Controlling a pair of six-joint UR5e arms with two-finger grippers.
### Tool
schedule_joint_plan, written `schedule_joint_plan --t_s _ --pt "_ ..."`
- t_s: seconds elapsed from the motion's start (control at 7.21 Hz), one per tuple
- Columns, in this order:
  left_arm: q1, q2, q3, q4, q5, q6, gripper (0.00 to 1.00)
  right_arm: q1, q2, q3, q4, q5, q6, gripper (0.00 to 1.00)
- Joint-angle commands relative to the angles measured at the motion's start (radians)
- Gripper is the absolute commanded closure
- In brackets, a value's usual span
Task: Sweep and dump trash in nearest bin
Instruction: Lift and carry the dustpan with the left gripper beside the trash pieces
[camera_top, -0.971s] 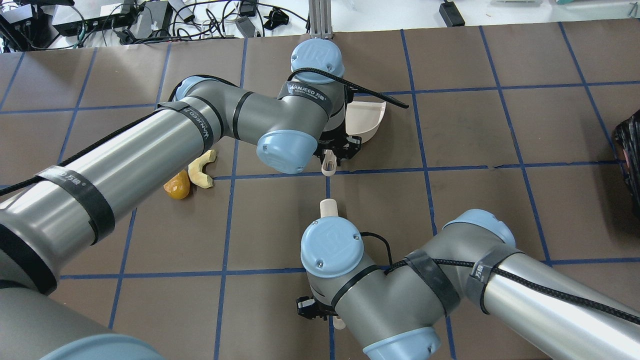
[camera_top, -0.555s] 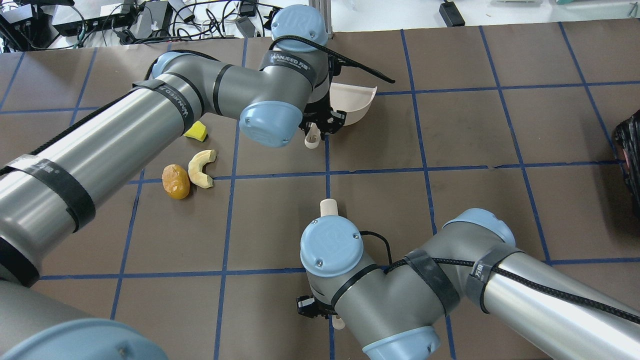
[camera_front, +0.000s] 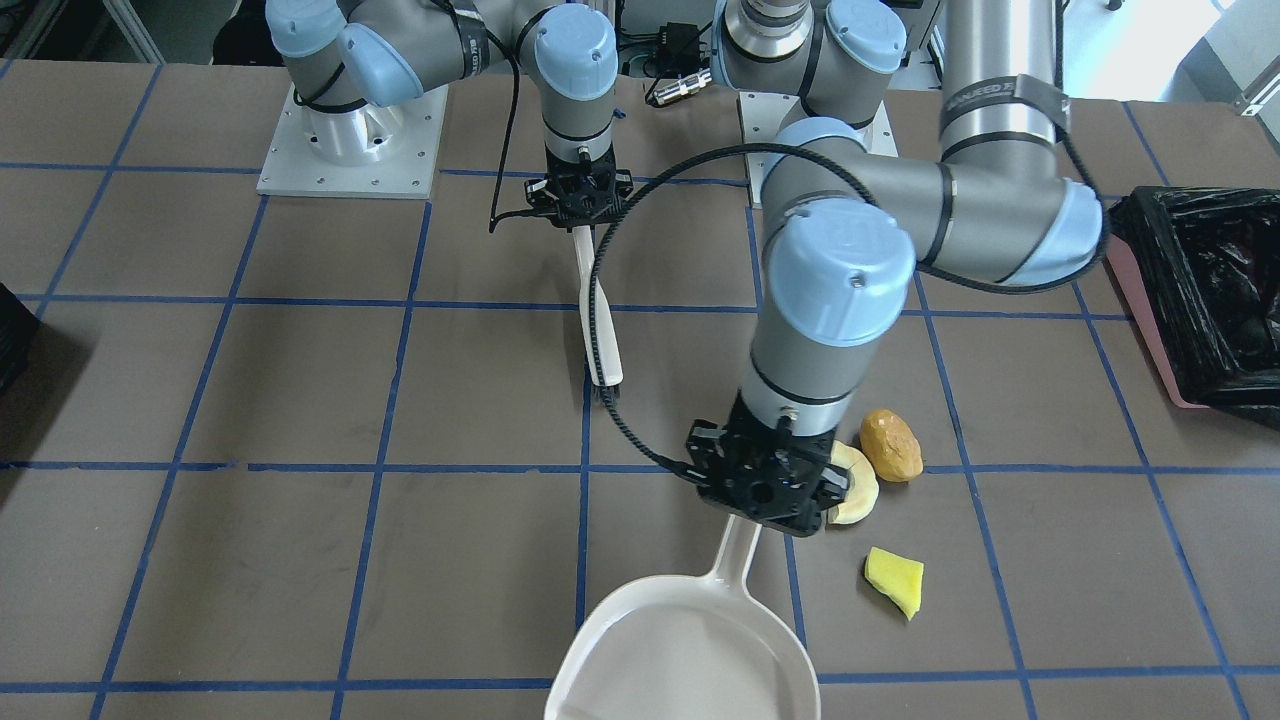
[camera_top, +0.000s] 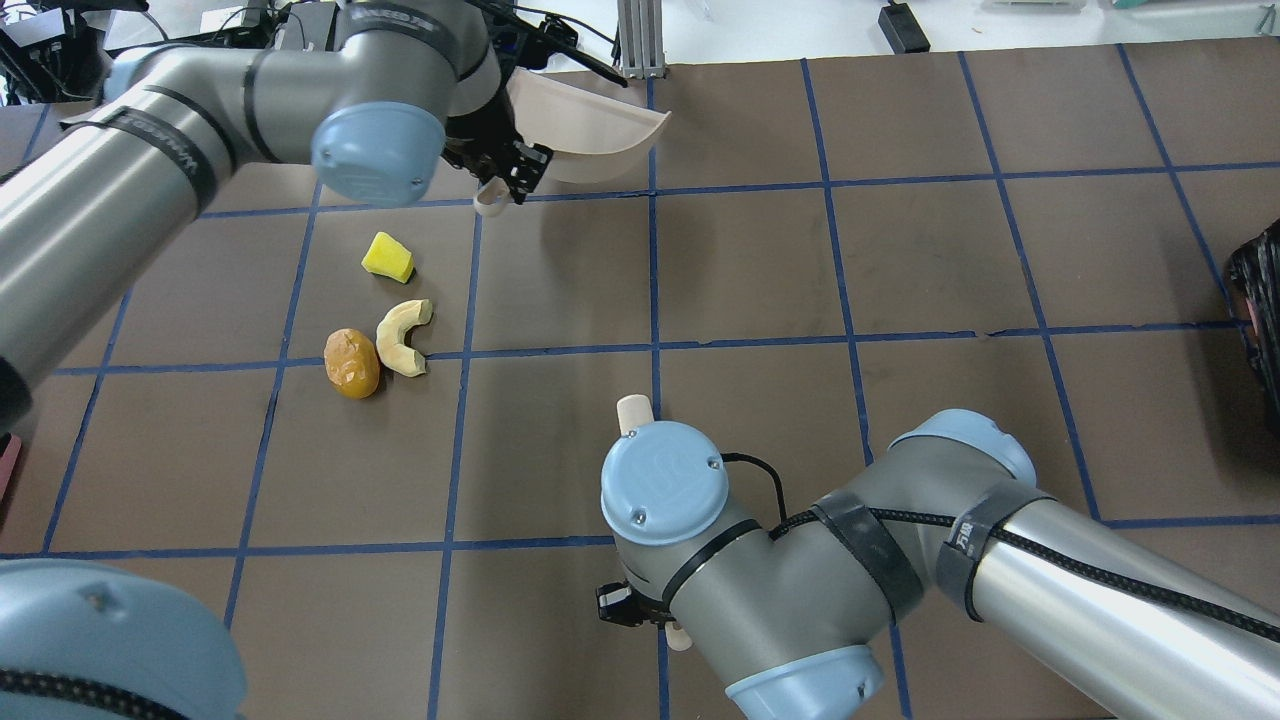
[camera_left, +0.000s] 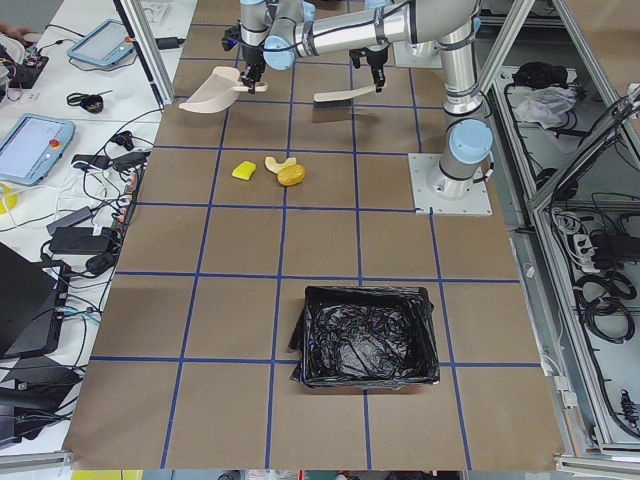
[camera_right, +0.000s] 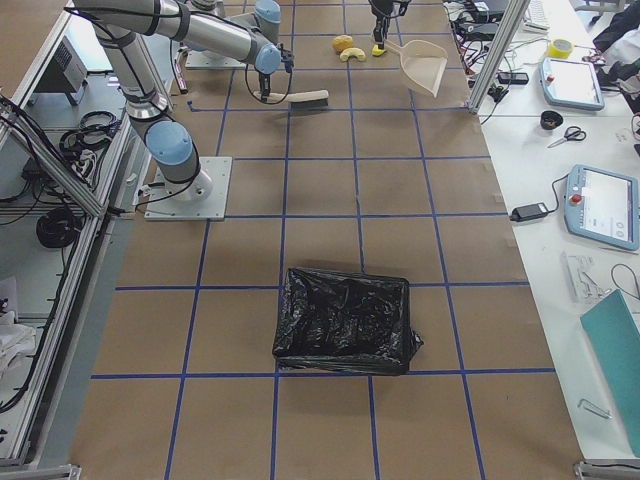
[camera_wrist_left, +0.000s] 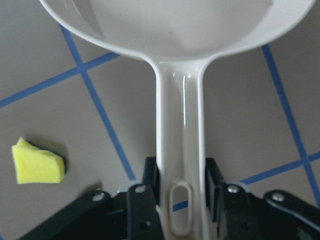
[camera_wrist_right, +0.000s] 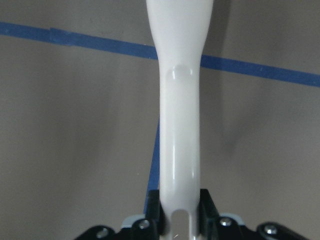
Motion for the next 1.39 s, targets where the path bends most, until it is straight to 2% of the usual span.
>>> schedule_joint_plan --t_s 0.0,0.14,0.42,0.69,0.97,1.25 --pt "0.195 0.067 -0.011 -0.083 0.003 0.400 1.00 -0.022 -0.032 -0.015 0.002 -0.004 0.053 1.00" --pt "0.283 0.087 -0.028 -0.147 0.001 0.576 1.00 -0.028 -0.041 -0.015 0.023 -0.004 0.120 1.00" --pt "0.462 0.130 -0.046 -0.163 0.007 0.927 1.00 -0.048 -0.061 -0.022 0.007 -0.003 0.223 1.00" --pt "0.707 0.136 -0.087 -0.168 -0.029 1.317 1.00 -0.059 -0.060 -0.041 -0.004 -0.003 0.277 1.00" --pt "0.817 0.110 -0.091 -0.148 -0.031 1.609 1.00 -0.057 -0.057 -0.050 -0.006 -0.007 0.285 1.00" --pt "0.850 0.069 -0.094 -0.072 -0.034 1.719 1.00 -0.059 -0.046 -0.082 0.011 -0.007 0.287 1.00"
